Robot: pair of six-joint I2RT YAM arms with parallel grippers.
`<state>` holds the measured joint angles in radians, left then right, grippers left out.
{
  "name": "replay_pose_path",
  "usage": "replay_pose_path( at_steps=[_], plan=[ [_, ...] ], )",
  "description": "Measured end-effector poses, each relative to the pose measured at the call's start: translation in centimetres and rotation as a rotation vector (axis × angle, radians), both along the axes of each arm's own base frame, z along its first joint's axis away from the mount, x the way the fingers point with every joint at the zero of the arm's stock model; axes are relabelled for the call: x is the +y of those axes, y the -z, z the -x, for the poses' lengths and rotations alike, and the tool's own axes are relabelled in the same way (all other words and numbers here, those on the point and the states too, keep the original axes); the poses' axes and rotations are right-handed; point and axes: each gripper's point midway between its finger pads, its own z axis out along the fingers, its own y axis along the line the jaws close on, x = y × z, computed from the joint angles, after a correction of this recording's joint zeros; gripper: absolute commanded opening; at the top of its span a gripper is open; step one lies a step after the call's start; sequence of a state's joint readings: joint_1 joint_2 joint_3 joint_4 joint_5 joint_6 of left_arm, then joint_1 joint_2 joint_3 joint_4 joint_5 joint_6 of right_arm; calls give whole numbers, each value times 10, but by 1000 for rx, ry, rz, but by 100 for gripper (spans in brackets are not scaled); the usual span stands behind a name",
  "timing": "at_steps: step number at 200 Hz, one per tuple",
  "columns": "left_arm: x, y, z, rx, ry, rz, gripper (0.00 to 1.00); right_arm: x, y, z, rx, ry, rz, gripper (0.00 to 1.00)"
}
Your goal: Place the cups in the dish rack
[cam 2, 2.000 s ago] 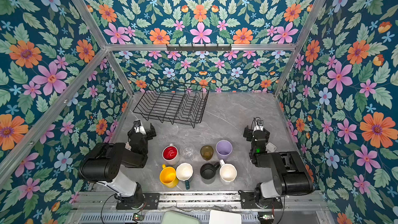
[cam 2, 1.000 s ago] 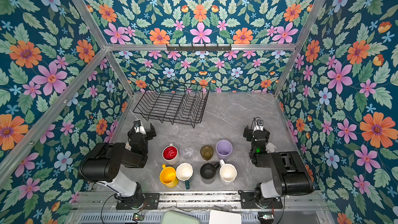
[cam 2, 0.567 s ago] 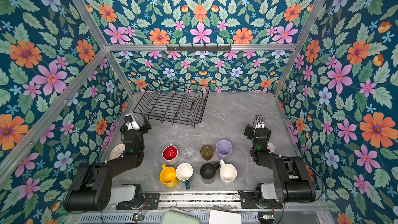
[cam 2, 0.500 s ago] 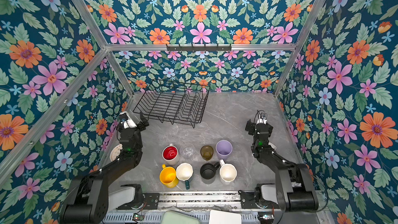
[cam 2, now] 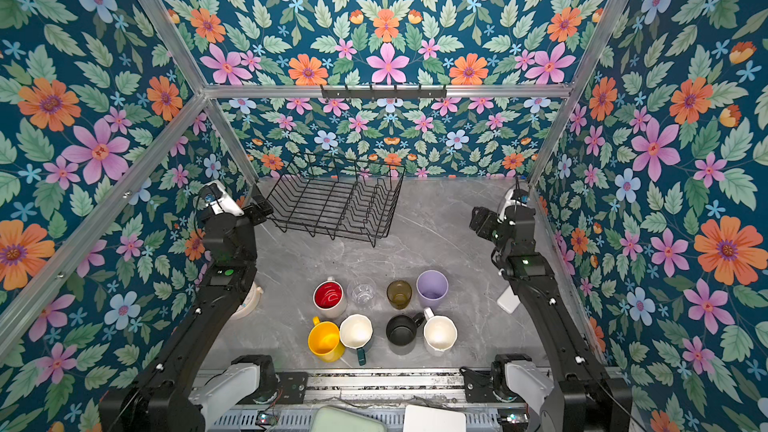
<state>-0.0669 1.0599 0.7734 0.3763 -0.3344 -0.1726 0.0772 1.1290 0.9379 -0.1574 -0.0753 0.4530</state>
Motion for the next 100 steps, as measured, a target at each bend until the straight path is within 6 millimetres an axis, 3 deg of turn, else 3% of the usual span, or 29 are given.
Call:
replay_pose_path(
  at_steps=[20,52,100],
  plan=[
    [-8,15,-7,70,47,6,99,35,6,-11,91,-81,1,81],
    [-19,5,-5,55,113,29,99,86,26,-27,213,-182,12,78],
    [-20,2,2,40,139,46,99,162,44,-72,302,-271,32,69]
  ],
)
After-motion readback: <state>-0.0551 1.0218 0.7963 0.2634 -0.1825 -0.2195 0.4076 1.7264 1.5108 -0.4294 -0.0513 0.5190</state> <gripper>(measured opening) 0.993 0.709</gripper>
